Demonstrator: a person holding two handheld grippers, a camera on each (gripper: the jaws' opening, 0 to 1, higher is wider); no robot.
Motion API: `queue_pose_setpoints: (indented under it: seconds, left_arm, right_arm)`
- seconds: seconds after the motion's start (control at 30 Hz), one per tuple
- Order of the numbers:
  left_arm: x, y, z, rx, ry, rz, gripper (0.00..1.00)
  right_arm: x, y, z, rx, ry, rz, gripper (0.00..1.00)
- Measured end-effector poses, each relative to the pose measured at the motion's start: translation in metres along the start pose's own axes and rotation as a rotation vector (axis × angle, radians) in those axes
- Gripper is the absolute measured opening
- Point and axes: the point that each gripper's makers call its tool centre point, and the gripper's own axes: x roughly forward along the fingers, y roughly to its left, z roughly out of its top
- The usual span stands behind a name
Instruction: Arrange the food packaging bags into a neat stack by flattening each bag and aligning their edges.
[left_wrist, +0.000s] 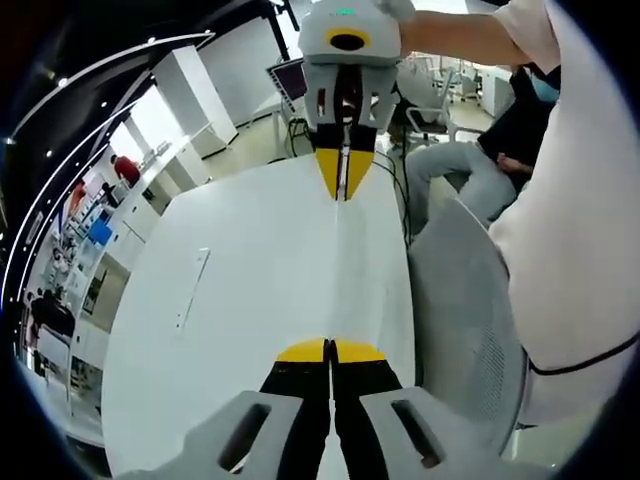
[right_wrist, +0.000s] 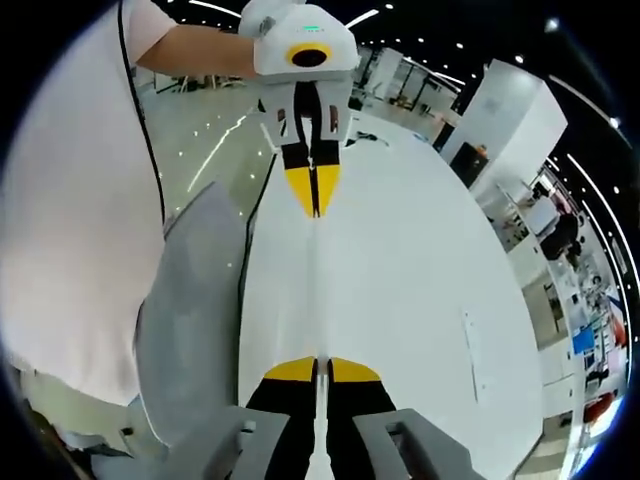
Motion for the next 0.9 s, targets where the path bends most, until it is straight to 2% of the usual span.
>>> queue_pose_setpoints:
  seconds: [0.17,0.4,0.6,0.9]
  left_arm:
    - [0.0,0.0,-0.004,-0.014,0.003,-0.006,0.0]
    - [0.004,0.0,0.001,0.007,0.012,-0.016,0.0]
    - [0.004,0.001,0.003,0.003,0.011,-0.017,0.0]
    - [0.003,0.007,0.005,-0.002,0.001,0.01,0.0]
  right_arm:
    - [-0.002,0.001,-0.005,0.024,-0.005,-0.004,0.0]
    - [-0.001,0.002,-0.009,0.014,0.008,-0.012,0.0]
    - [-0.004,0.001,-0.01,0.029,-0.006,-0.02,0.0]
    - [-0.005,0.002,-0.011,0.058,-0.027,-0.021,0.0]
